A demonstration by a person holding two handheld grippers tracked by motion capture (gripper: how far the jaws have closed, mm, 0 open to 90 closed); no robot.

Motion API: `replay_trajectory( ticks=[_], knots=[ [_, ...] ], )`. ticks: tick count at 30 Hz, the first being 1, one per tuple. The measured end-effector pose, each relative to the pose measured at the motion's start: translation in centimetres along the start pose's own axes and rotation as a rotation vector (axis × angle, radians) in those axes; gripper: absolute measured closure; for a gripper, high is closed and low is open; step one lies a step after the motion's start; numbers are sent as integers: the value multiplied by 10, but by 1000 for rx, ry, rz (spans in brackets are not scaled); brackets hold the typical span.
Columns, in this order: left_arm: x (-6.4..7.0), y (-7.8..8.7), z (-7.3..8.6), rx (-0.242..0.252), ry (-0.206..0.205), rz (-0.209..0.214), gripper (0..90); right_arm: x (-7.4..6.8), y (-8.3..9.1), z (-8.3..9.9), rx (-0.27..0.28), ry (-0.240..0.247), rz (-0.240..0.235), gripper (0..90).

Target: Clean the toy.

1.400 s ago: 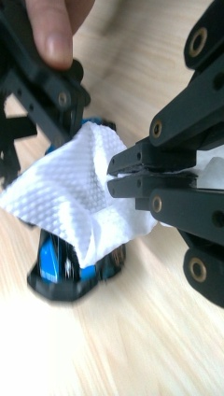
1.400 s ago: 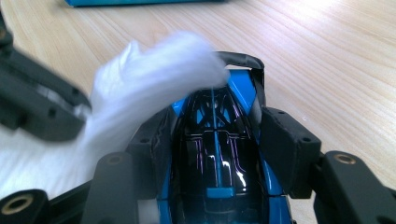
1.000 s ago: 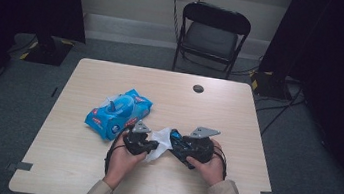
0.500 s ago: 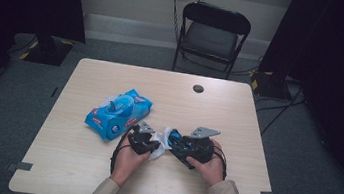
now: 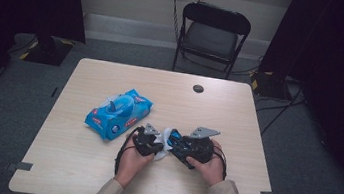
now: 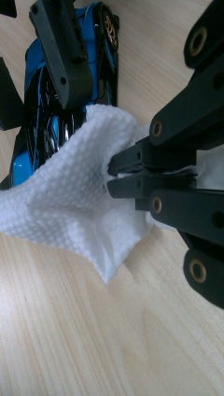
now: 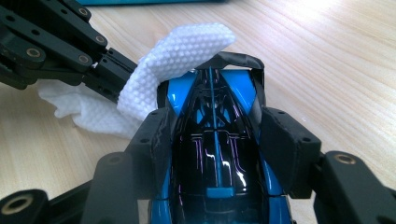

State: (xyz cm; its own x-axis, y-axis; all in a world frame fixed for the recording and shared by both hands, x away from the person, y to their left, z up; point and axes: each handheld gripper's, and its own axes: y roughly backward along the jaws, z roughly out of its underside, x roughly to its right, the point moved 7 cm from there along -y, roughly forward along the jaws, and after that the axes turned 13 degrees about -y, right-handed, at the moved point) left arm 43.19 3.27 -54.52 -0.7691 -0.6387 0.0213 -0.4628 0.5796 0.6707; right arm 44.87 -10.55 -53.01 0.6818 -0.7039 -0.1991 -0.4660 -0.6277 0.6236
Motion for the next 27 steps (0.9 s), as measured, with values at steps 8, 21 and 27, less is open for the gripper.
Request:
replay_trajectory(
  ticks=[8,21,27],
  knots=[
    [7,-2,-1,7,-4,21,879,0,0,0,0,1,0,439],
    [17,-4,-3,4,-16,40,879,0,0,0,0,1,0,440],
    [24,-6,-5,6,-19,68,880,0,0,0,1,0,0,440]
  ],
)
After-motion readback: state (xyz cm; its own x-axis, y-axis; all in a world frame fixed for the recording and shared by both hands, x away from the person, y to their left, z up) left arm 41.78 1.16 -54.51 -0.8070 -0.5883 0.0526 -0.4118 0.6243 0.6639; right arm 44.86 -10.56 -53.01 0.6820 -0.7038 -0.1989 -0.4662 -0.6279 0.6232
